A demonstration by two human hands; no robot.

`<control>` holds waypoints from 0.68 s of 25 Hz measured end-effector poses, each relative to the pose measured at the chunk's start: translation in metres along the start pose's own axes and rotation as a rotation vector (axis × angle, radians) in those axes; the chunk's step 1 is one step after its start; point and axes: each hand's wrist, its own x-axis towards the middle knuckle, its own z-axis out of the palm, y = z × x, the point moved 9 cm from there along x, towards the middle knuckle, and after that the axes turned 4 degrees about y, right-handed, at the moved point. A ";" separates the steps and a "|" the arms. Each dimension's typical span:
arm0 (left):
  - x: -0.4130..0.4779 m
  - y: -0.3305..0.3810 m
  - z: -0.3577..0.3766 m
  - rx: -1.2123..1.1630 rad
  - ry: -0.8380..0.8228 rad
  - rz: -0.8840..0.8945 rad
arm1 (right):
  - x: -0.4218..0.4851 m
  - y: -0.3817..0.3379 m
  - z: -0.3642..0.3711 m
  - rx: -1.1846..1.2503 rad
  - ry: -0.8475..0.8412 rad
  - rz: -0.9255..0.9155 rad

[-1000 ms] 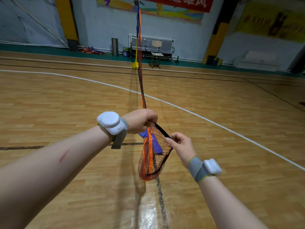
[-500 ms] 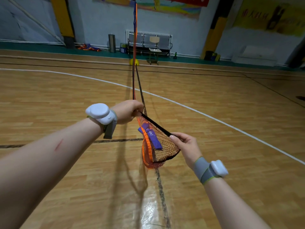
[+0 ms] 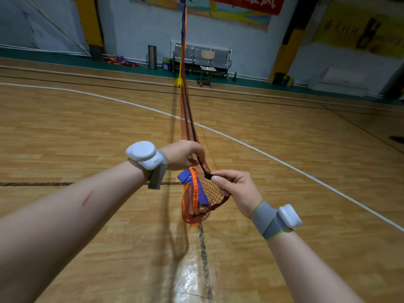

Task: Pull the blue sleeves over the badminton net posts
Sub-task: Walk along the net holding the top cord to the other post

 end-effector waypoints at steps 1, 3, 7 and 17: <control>-0.001 0.010 0.004 -0.014 -0.020 0.022 | -0.002 0.004 -0.003 0.002 -0.001 0.012; -0.006 0.021 0.015 -0.013 -0.071 0.042 | -0.005 0.011 -0.008 0.007 0.001 0.032; -0.015 0.023 0.021 0.050 -0.095 0.006 | -0.011 0.023 -0.020 0.001 0.042 0.046; -0.028 0.031 -0.014 0.079 0.058 -0.090 | -0.026 0.089 -0.046 -0.158 0.090 0.174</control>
